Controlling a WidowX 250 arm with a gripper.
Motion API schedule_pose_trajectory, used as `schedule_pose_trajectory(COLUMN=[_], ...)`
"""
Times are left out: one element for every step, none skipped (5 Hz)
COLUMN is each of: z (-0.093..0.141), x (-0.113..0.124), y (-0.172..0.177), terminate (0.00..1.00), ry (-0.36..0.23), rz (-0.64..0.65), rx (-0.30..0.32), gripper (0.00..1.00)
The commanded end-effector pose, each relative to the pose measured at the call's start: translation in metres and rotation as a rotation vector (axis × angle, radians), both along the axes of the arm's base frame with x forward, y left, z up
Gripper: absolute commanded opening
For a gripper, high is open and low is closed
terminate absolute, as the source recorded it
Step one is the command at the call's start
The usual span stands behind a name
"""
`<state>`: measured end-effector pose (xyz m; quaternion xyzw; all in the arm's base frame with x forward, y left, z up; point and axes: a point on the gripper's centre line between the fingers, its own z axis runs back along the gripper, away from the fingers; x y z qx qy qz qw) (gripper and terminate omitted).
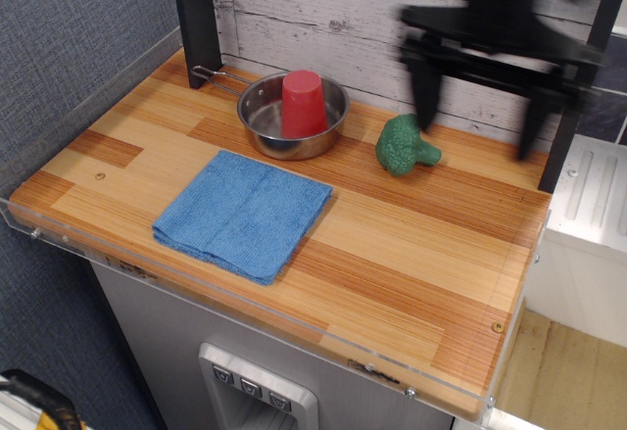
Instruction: Put the red cup inside the pot.
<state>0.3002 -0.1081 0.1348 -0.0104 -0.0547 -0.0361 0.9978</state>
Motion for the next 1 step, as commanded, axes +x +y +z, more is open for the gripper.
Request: schedule_pose_trajectory(z=[0.0178], x=[-0.0174], y=[-0.0258], terminate=[1.0], ry=[-0.07], rz=[-0.071], rx=[0.007], gripper=[1.0])
